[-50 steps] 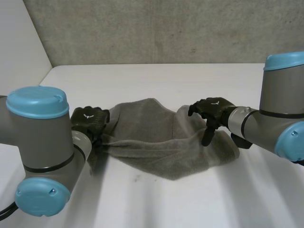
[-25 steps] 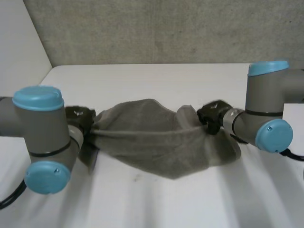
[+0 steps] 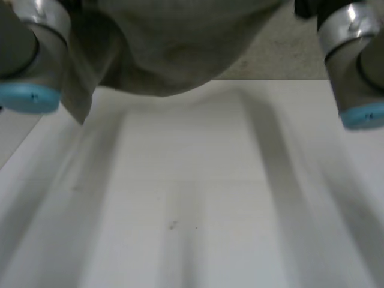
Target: Fold the towel.
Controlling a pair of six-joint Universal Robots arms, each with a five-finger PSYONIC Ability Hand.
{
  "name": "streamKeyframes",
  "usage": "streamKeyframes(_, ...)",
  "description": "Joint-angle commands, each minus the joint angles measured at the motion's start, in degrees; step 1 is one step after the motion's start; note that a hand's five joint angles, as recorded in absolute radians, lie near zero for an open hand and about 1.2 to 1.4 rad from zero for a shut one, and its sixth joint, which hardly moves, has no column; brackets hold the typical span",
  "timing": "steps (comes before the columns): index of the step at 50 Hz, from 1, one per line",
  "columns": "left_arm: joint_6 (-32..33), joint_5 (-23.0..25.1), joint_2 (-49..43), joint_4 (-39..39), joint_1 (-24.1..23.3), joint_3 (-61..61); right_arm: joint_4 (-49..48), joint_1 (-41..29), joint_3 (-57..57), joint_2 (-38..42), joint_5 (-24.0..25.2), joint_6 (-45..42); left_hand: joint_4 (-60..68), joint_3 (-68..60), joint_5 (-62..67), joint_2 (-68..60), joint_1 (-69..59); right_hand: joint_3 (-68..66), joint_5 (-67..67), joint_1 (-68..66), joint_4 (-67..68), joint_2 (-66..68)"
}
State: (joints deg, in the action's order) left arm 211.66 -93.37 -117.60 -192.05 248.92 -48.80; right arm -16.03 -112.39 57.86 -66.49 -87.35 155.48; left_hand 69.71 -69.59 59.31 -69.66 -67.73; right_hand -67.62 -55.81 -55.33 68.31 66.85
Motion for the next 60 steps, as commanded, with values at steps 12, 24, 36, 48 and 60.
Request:
streamKeyframes(12, 7.0, 4.4, 1.8, 3.7, 0.2, -47.0, 31.7, -0.4, 18.7, 10.2, 2.6, -19.0, 10.3, -10.4, 10.7, -10.3, -12.3, -12.4, -14.2, -24.7, 11.7, 13.2)
streamKeyframes(24, 11.8, 5.0, 15.0, 31.3, -3.8, -48.3, 46.1, 0.6, 19.8, -3.7, 3.9, -23.1, 10.3, -10.4, 10.7, -10.3, -12.3, -12.4, -14.2, -24.7, 11.7, 13.2)
streamKeyframes(36, 23.2, 8.7, 19.4, 39.3, 2.0, -46.0, 52.6, 1.6, 22.8, -3.3, 3.2, -35.9, 10.3, -10.4, 10.7, -10.3, -12.3, -12.4, -14.2, -24.7, 11.7, 13.2)
streamKeyframes(48, 24.8, 7.9, 1.8, 32.9, 2.2, -32.3, 44.1, -2.9, 8.7, 11.1, -2.3, -34.7, 10.3, -10.4, 10.7, -10.3, -12.3, -12.4, -14.2, -24.7, 11.7, 13.2)
streamKeyframes(60, 20.9, 2.9, -12.8, 28.6, -0.4, 13.9, 21.6, -5.6, -27.0, 18.8, -11.6, -28.9, 10.3, -10.4, 10.7, -10.3, -12.3, -12.4, -14.2, -24.7, 11.7, 13.2)
